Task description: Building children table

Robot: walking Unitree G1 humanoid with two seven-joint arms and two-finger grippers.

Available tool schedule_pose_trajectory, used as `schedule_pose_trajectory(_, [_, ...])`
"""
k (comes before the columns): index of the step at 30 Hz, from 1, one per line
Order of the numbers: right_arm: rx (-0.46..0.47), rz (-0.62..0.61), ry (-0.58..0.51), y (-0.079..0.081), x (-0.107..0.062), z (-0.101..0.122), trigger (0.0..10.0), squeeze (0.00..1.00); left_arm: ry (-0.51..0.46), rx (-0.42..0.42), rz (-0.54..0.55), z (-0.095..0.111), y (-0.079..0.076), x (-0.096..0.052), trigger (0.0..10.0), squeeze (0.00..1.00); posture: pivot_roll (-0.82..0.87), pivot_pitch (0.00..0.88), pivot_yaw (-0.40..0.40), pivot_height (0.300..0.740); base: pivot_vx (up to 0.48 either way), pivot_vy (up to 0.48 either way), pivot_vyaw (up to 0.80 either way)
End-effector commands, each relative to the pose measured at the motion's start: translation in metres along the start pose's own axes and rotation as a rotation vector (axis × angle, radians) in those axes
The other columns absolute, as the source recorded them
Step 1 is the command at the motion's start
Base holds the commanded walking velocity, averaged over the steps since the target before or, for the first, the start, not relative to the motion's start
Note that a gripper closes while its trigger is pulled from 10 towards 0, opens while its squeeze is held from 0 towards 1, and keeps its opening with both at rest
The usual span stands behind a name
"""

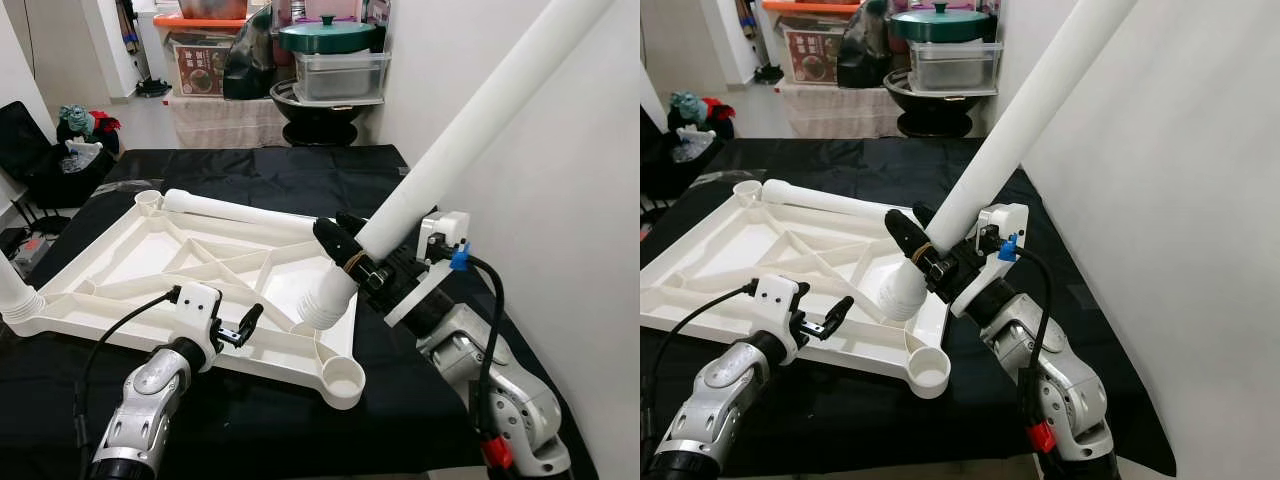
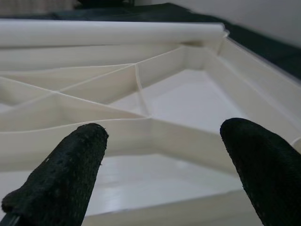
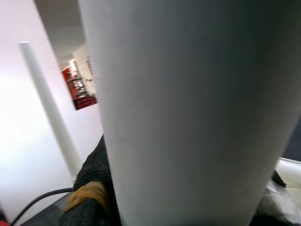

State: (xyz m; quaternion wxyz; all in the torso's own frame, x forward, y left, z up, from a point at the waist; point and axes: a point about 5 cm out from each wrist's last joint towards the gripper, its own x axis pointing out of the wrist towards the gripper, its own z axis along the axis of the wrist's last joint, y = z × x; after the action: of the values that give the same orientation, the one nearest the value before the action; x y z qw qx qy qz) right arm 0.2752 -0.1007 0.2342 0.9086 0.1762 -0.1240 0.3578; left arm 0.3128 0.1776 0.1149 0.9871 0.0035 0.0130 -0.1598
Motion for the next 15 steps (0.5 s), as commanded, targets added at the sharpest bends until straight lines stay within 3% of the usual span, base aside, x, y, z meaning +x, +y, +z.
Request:
schedule_pose_trajectory(1, [-0.024, -0.020, -0.044, -0.003, 0.005, 0.008, 10.0, 0.00, -0.027, -0.145, -0.050, 0.011, 0.002, 0.003, 10.0, 0.00, 0.05, 0.000, -0.015, 0.740, 0.000, 0.000, 0.00])
schedule_pose_trajectory(2, [-0.022, -0.027, -0.069, -0.005, 0.008, 0.013, 10.0, 0.00, -0.058, -0.224, -0.094, 0.022, 0.003, 0.005, 10.0, 0.00, 0.06, 0.000, -0.015, 0.740, 0.000, 0.000, 0.00])
schedule_pose_trajectory(3, [-0.022, -0.027, -0.069, -0.005, 0.008, 0.013, 10.0, 0.00, -0.058, -0.224, -0.094, 0.022, 0.003, 0.005, 10.0, 0.00, 0.06, 0.000, -0.015, 0.740, 0.000, 0.000, 0.00])
schedule_pose_trajectory(5, [0.017, -0.045, -0.134, -0.008, 0.017, 0.024, 10.0, 0.00, -0.133, -0.339, -0.206, 0.046, -0.001, 0.008, 10.0, 0.00, 0.07, 0.000, -0.017, 0.740, 0.000, 0.000, 0.00])
schedule_pose_trajectory(8, [0.065, -0.058, -0.177, -0.011, 0.023, 0.030, 10.0, 0.00, -0.178, -0.377, -0.279, 0.060, -0.006, 0.008, 10.0, 0.00, 0.07, 0.000, -0.019, 0.740, 0.000, 0.000, 0.00])
schedule_pose_trajectory(11, [0.102, -0.067, -0.196, -0.012, 0.029, 0.032, 10.0, 0.00, -0.214, -0.361, -0.364, 0.072, -0.013, 0.006, 10.0, 0.00, 0.07, 0.000, -0.020, 0.740, 0.000, 0.000, 0.00])
schedule_pose_trajectory(13, [0.032, -0.081, -0.138, -0.014, 0.035, 0.027, 10.0, 0.00, -0.187, -0.141, -0.468, 0.076, -0.023, 0.002, 10.0, 0.00, 0.07, 0.000, -0.024, 0.740, 0.000, 0.000, 0.00])
schedule_pose_trajectory(14, [-0.047, -0.067, -0.086, -0.012, 0.036, 0.022, 10.0, 0.00, -0.151, -0.001, -0.485, 0.072, -0.024, 0.002, 10.0, 0.00, 0.07, 0.000, -0.025, 0.740, 0.000, 0.000, 0.00])
schedule_pose_trajectory(15, [-0.047, -0.067, -0.086, -0.012, 0.036, 0.022, 10.0, 0.00, -0.151, -0.001, -0.485, 0.072, -0.024, 0.002, 10.0, 0.00, 0.07, 0.000, -0.025, 0.740, 0.000, 0.000, 0.00])
